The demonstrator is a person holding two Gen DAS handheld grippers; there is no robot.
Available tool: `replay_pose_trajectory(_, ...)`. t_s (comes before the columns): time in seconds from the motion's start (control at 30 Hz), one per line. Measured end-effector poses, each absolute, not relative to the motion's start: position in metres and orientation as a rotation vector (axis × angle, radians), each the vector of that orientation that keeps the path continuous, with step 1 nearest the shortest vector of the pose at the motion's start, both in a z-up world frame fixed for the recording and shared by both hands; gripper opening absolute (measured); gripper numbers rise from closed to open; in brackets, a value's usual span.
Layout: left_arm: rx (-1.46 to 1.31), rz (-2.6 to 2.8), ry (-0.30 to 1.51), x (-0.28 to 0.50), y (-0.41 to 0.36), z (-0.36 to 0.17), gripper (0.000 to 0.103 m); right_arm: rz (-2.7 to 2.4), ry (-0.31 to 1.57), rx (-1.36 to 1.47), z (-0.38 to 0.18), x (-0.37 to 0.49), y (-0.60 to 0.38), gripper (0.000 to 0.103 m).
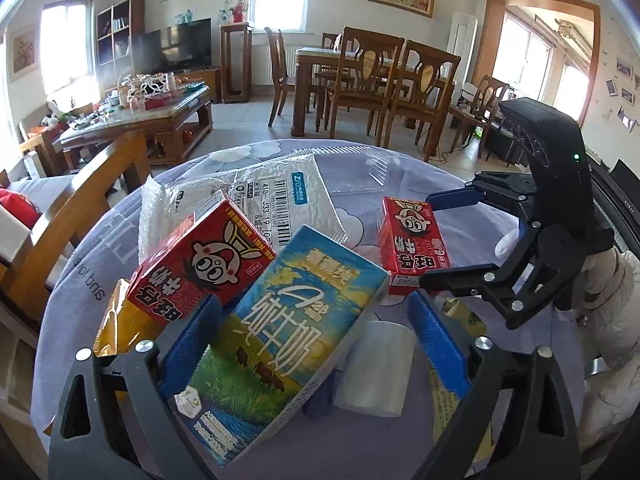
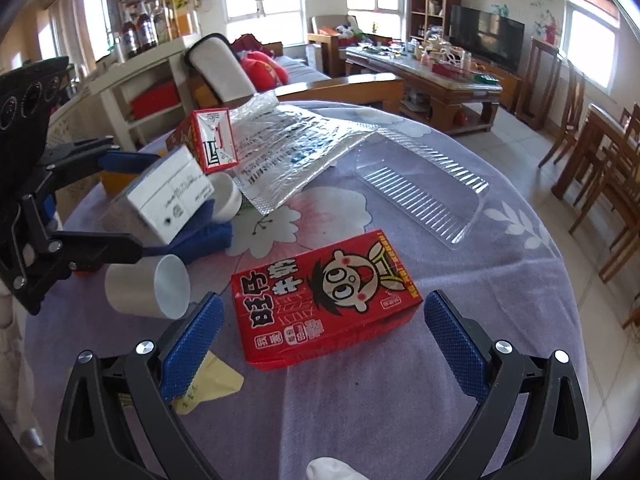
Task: Collect trash
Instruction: 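Grasp the red milk box with the right gripper while the left gripper grasps the milk carton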
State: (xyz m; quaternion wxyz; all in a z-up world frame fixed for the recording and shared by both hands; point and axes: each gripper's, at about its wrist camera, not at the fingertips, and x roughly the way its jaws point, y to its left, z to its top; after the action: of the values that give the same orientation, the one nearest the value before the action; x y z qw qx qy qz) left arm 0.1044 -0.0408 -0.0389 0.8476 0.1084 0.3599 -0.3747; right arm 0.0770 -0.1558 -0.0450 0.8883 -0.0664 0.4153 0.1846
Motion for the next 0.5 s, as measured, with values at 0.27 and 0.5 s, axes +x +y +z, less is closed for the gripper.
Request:
replay_pose_trajectory(0.27,0.066,-0.811,0.872,0.120,-0.029,-0.051,0.048,0.382,0.875,-0.178,-0.046,0.088,-0.148,0.095)
replay_pose_trajectory(0.5,0.028,-0.787,0.861,0.117,-0.028,-0.049,0.048,0.363,0.879,-0.156,-0.047,0.089,-0.143,0.094)
